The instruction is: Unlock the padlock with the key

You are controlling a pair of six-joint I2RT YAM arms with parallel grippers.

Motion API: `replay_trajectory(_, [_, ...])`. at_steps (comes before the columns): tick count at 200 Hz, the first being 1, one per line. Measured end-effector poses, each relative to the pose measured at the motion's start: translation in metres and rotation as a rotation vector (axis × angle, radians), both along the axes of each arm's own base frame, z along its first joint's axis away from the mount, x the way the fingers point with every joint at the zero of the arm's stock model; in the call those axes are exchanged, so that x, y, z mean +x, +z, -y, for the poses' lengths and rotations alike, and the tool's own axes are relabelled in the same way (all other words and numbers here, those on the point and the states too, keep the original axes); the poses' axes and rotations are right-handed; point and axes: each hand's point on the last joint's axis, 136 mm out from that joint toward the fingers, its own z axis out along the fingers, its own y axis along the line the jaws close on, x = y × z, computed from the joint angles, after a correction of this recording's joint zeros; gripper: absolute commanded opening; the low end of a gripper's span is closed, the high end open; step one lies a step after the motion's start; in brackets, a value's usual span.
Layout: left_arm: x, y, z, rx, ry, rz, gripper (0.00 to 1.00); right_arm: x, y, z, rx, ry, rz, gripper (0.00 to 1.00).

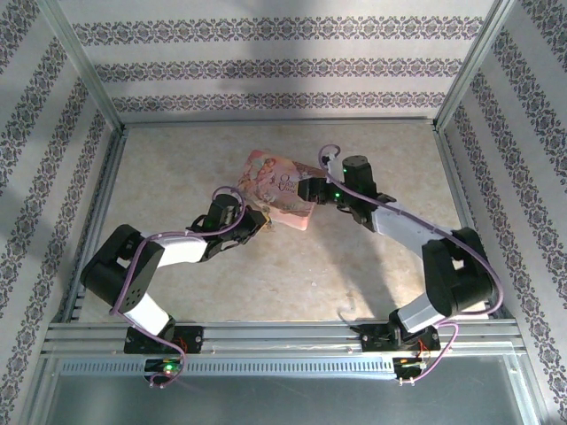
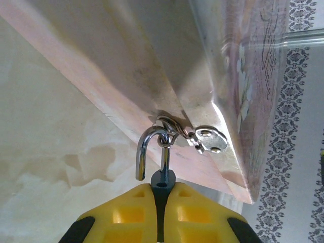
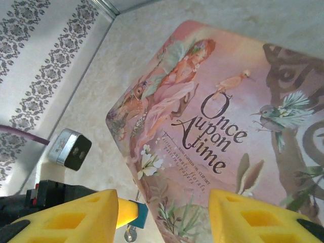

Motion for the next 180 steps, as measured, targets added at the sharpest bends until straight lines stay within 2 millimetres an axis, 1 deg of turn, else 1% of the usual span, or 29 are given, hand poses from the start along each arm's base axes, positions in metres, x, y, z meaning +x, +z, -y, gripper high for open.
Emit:
replay_trajectory(22, [0.001, -0.001, -0.006, 0.032, -0.026, 0.021, 0.0, 0.007, -0.009, -0.005, 0.026, -0.013, -0.076, 0.47])
replay_trajectory(50, [0.001, -0.002, -0.011, 0.081, -0.072, 0.047, 0.0, 0.012, -0.02, -0.01, 0.031, -0.024, -0.142, 0.47])
replay_trajectory(108, [0.001, -0.004, -0.015, 0.201, -0.178, 0.093, 0.0, 0.005, -0.041, -0.021, -0.032, -0.019, -0.22, 0.47])
replay_trajectory(150, [0.004, -0.005, -0.018, 0.278, -0.208, 0.127, 0.0, 0.008, -0.044, -0.02, -0.086, -0.041, -0.222, 0.47])
replay_trajectory(180, [0.005, -0.005, -0.018, 0.376, -0.231, 0.142, 0.0, 0.009, -0.046, -0.021, -0.12, -0.052, -0.218, 0.48])
